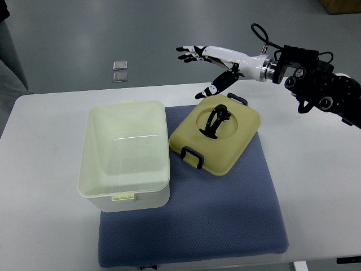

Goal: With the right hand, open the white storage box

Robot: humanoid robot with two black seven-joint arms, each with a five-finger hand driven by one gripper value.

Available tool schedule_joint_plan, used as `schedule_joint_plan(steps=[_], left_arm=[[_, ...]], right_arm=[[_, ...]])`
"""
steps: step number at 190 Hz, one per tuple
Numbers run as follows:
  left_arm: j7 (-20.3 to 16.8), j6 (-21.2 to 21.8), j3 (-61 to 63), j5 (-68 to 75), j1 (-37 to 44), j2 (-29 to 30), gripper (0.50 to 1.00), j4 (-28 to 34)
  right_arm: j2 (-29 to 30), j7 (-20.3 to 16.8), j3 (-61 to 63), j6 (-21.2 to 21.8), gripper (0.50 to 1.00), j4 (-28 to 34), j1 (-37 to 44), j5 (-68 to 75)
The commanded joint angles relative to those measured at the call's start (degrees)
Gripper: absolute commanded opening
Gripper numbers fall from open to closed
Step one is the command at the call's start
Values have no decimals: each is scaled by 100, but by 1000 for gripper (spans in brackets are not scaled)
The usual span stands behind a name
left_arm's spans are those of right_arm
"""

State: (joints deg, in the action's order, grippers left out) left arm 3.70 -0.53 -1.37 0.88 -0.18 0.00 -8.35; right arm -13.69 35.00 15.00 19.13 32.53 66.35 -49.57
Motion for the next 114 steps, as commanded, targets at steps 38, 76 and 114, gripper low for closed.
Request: schedule_joint_plan(steps=[38,76,114], left_arm=[[8,0,6,0,0,0,1000,0],[-1,0,-3,0,0,0,1000,0],[-1,-35,-3,0,0,0,1000,-70]], right_arm=[[59,-854,416,-709,928,-185,-500,4052],[68,-1004,591,-902,928,-238,-931,5590],[95,-1039,890,-806,928,-256,-1344,5765]])
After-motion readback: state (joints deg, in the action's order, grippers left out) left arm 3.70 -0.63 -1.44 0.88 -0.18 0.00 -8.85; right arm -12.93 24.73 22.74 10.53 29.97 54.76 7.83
